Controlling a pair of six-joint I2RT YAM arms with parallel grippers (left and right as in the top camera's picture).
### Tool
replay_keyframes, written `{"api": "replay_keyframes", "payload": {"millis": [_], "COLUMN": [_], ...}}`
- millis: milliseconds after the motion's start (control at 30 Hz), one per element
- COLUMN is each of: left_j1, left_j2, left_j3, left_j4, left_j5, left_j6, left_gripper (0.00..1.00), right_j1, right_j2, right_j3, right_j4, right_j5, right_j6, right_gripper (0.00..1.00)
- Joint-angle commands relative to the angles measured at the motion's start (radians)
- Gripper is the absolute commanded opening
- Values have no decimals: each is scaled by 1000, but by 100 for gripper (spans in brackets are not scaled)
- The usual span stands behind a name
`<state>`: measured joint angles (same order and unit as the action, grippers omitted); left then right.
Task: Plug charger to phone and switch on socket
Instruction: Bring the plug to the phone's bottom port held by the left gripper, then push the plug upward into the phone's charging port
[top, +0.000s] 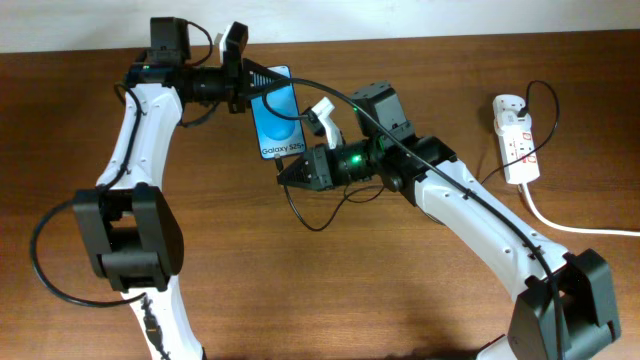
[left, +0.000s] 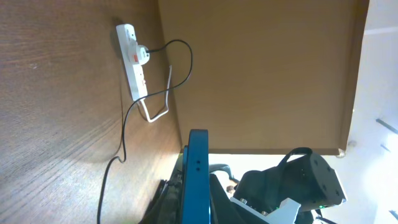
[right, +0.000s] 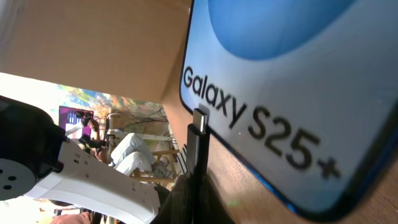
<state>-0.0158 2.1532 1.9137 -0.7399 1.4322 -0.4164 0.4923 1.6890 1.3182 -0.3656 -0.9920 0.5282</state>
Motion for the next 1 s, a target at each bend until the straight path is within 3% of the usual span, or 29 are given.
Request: {"api": "replay_keyframes", "payload": {"millis": [0,967], "left_j1": [-3,45], "left_j2": [-10,-10], "left_j3": [10,10], "left_j4": [5,7], "left_j5": [37,12], "left_j6": [-17,-88], "left_gripper": [0,0], "right_j1": [0,0], "right_j2": [4,4], "right_j3": [8,8], "right_j4": [4,4], "right_j5": [6,6], "right_j6": [2,2], "right_gripper": [4,4]}}
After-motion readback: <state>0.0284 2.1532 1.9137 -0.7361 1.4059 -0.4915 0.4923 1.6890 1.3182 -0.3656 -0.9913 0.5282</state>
